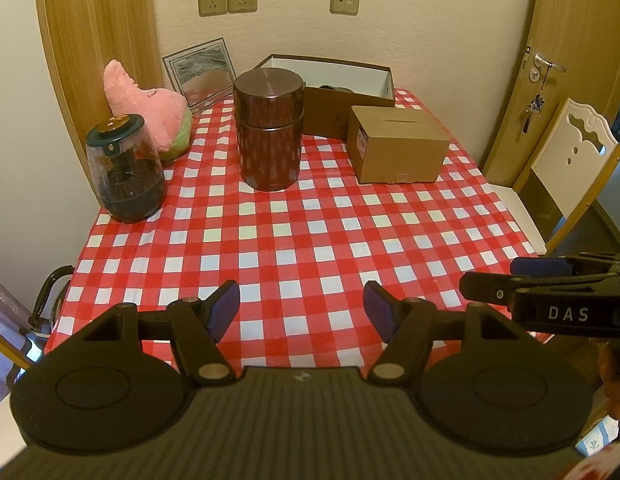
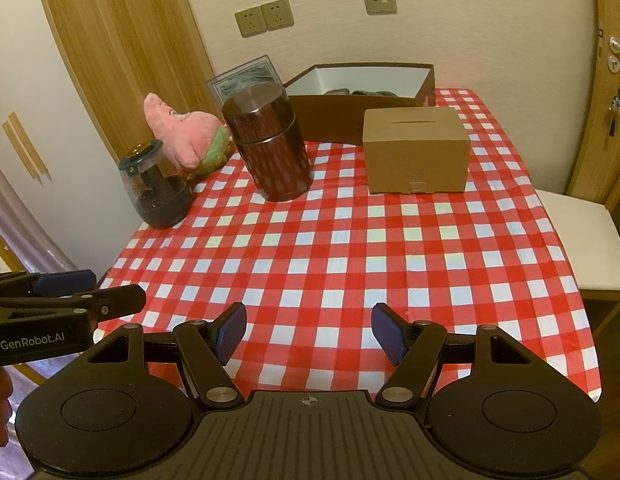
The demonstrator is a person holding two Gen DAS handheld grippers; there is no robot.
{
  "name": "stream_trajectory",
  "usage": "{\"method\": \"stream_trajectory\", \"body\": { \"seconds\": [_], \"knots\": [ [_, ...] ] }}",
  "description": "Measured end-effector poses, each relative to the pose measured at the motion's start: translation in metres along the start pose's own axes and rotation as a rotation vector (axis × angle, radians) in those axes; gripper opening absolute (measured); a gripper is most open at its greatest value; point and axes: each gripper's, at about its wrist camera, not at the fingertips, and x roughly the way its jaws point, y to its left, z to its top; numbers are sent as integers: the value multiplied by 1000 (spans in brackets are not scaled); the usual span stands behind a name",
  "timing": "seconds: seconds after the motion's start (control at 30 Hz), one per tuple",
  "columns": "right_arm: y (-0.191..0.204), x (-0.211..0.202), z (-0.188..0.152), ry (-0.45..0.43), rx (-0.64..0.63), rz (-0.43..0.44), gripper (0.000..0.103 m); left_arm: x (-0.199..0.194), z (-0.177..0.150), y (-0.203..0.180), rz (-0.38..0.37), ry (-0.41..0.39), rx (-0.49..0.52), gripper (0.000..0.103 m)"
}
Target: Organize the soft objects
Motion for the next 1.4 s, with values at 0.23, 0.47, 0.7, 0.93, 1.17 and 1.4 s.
{"method": "stream_trajectory", "body": {
  "seconds": [0.23, 0.47, 0.7, 0.93, 1.17, 1.4],
  "knots": [
    [0, 0, 0, 1, 1, 2, 69, 0, 0, 0, -2, 1, 1, 66],
    [0, 0, 0, 0, 1, 0, 69, 0, 0, 0, -3, 1, 0, 66],
    [-1, 0, 0, 1, 0, 1, 69, 1, 1, -2, -1, 0, 0, 66],
    [-1, 2, 1, 3, 2, 1, 69, 2, 2, -3, -2, 1, 0, 66],
    [-4, 4, 2, 5, 2, 2, 69, 3, 2, -3, -1, 1, -1, 66],
    [-4, 6, 3, 8, 4, 1, 69, 5, 3, -2, -4, 0, -1, 66]
  ]
}}
